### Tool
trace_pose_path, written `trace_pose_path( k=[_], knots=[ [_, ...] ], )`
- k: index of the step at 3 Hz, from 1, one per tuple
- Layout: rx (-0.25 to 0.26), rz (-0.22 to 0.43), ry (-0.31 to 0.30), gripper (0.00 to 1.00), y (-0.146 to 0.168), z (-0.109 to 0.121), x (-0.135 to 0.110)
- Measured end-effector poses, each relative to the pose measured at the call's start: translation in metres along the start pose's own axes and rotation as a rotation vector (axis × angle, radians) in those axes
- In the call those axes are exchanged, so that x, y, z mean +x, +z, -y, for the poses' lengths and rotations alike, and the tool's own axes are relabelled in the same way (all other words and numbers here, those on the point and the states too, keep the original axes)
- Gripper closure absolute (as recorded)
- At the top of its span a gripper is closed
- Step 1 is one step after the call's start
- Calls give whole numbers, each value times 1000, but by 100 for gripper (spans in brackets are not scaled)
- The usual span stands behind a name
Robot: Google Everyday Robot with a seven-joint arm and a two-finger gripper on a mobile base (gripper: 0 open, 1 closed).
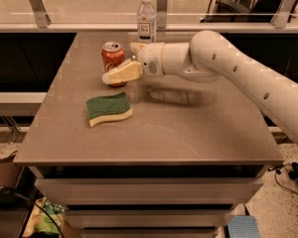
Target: Knock coke can over
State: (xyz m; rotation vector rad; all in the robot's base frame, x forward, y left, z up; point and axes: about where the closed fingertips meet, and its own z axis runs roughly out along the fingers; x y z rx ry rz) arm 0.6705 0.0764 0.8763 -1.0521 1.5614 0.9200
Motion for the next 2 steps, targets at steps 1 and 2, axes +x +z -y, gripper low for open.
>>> trace_pose_path(
  k=[1,2],
  knots=[
    [15,31,1,0,5,1,-1],
    [25,57,-2,0,9,0,-2]
  ],
)
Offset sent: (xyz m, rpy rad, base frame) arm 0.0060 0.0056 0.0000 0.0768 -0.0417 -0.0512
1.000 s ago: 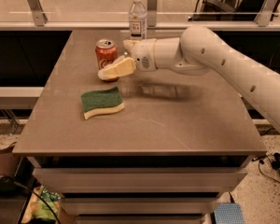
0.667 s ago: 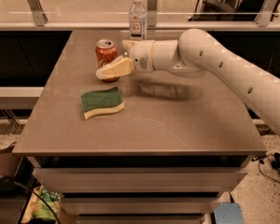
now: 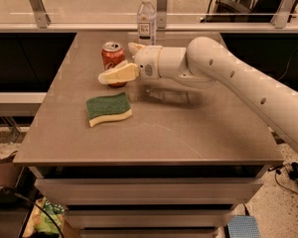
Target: Knock coke can over
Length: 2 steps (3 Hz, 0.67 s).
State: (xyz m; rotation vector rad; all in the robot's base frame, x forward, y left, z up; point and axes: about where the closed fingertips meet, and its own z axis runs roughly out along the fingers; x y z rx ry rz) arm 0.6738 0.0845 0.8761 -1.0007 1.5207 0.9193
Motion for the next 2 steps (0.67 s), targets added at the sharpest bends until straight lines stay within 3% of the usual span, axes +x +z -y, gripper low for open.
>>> trace_pose_path(
  k=[1,2],
  knots=[
    [-5,-1,-1,17,2,-2,-1],
    [-9,0,-1,41,4,-3,-1]
  ],
)
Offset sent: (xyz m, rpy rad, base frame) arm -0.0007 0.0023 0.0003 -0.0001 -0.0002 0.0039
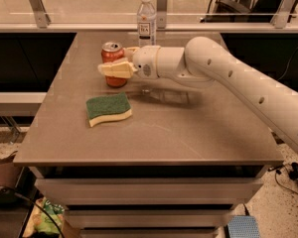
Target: Knock coke can over
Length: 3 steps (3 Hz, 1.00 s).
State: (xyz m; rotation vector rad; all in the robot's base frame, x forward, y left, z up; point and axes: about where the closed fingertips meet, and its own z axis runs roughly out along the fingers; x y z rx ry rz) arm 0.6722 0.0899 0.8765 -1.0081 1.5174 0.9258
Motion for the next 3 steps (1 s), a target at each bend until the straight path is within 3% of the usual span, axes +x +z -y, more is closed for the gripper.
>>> trace_pose_path(
  k=[2,3],
  knots=[
    [-9,0,-1,87,4,-3,-1],
    [-13,0,-1,100,7,-5,-1]
  ],
)
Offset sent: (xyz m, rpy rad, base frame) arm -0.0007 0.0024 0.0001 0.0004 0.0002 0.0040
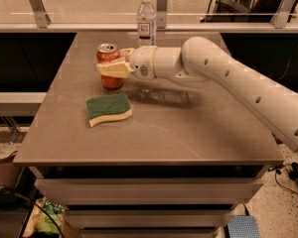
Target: Knock coke can over
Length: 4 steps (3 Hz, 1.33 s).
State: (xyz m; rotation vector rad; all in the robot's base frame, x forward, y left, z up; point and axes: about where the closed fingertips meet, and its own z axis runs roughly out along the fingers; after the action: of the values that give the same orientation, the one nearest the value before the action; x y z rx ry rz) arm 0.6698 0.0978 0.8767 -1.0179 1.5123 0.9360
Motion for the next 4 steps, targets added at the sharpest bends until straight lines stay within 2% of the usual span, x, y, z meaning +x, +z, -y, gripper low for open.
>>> trace_pose_path(
  k=[1,2,4],
  knots=[
    [-2,-6,-1,100,1,-1,-1],
    [6,-31,-3,100,-12,2,-5],
    [62,-75,-13,100,-51,11,-12]
  ],
)
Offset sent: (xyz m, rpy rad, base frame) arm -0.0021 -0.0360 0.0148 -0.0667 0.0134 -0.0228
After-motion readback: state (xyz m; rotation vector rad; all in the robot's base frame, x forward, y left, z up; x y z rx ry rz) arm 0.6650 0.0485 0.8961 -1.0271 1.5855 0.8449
